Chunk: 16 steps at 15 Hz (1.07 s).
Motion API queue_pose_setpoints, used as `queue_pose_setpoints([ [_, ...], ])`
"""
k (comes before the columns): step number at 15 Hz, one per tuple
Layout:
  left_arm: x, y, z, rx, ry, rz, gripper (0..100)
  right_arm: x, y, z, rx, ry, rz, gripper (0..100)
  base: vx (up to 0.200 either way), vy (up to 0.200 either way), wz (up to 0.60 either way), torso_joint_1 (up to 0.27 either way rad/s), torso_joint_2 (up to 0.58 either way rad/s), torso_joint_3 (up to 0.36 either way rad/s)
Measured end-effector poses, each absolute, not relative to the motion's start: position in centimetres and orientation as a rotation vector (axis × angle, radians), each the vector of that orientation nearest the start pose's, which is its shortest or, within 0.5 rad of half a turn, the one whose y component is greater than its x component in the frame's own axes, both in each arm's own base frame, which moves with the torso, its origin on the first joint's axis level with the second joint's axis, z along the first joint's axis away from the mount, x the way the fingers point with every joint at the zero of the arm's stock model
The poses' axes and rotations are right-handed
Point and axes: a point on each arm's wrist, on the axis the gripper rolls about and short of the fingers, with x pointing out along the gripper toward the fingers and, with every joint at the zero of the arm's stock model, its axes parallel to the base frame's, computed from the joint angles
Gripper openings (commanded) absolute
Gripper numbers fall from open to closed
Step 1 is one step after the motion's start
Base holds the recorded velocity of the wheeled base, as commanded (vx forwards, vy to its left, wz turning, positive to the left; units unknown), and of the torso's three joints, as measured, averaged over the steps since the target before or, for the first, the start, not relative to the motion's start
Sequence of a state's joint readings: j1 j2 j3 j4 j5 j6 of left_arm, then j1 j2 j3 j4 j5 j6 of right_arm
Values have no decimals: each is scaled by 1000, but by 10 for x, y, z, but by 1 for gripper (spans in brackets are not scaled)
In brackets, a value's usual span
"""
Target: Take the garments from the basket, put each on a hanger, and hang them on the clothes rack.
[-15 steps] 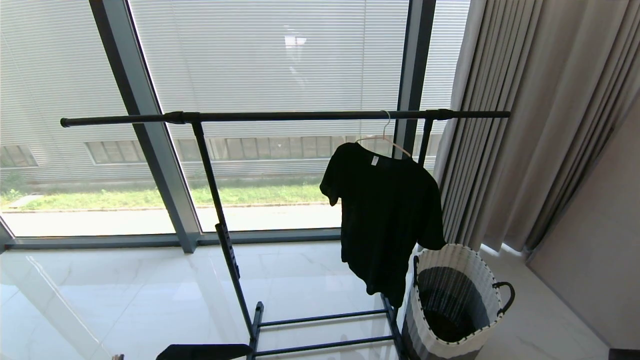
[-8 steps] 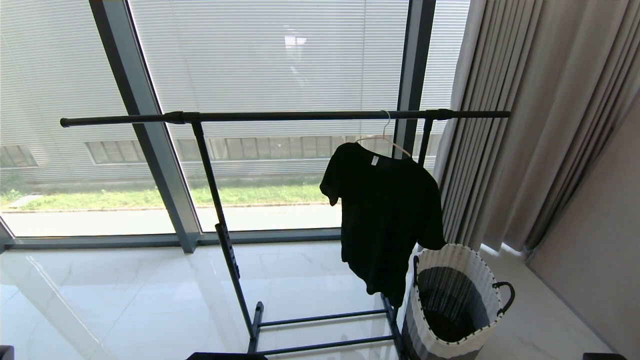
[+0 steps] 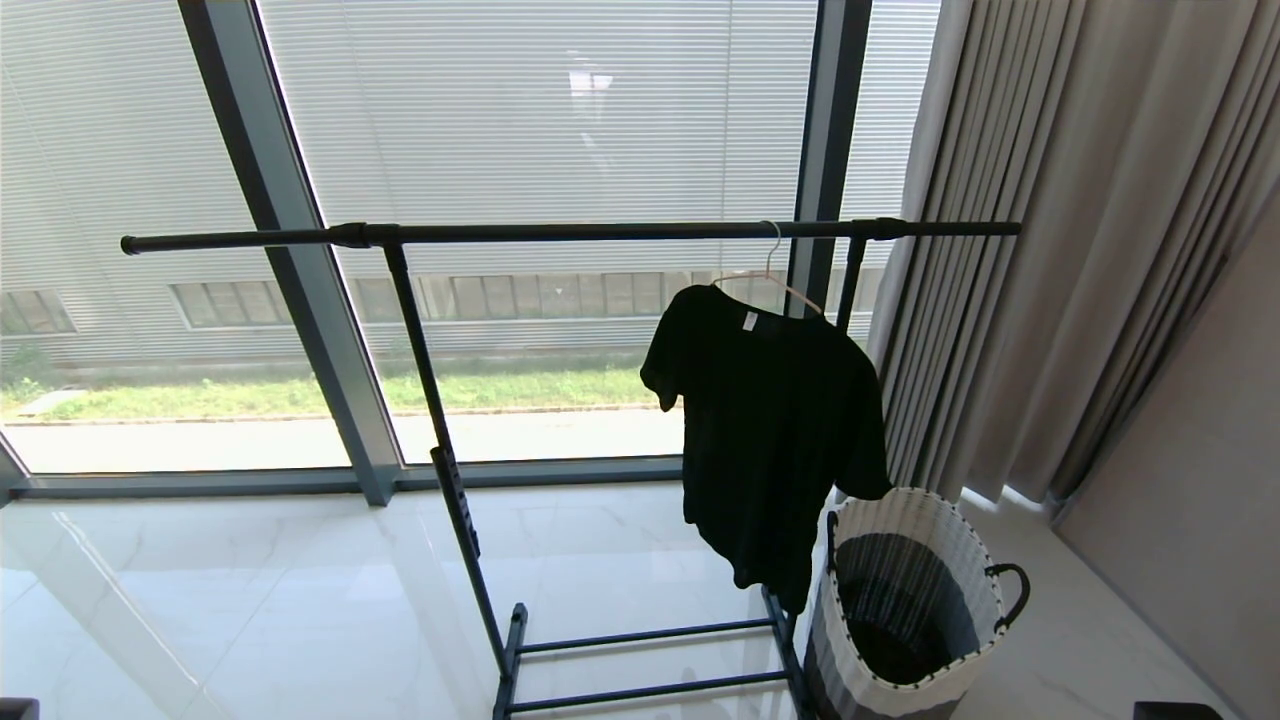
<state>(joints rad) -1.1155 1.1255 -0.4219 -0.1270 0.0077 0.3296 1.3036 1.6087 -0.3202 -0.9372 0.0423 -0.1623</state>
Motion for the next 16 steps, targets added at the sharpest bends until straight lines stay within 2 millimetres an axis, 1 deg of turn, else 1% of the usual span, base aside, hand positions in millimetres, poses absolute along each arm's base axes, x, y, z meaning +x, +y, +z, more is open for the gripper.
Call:
queue_pose_setpoints([
  [3, 61, -124, 158, 615, 340, -1161, 0, 58, 222, 118, -359, 196, 1362, 0, 0, 0, 0, 0, 0, 0],
  [4, 61, -124, 157, 616, 341, -1161, 0, 58, 222, 118, -358, 196, 1363, 100, 0, 0, 0, 0, 0, 0],
  [12, 61, -123, 155, 621, 349, -1153, 0, 58, 220, 118, -360, 197, 1298, 100, 0, 0, 0, 0, 0, 0],
  [13, 62, -121, 153, 626, 358, -1131, 0, 59, 219, 118, -362, 197, 1284, 100, 0, 0, 0, 0, 0, 0],
  [16, 73, -112, 147, 637, 401, -968, 0, 58, 213, 117, -367, 202, 1274, 100, 0, 0, 0, 0, 0, 0],
])
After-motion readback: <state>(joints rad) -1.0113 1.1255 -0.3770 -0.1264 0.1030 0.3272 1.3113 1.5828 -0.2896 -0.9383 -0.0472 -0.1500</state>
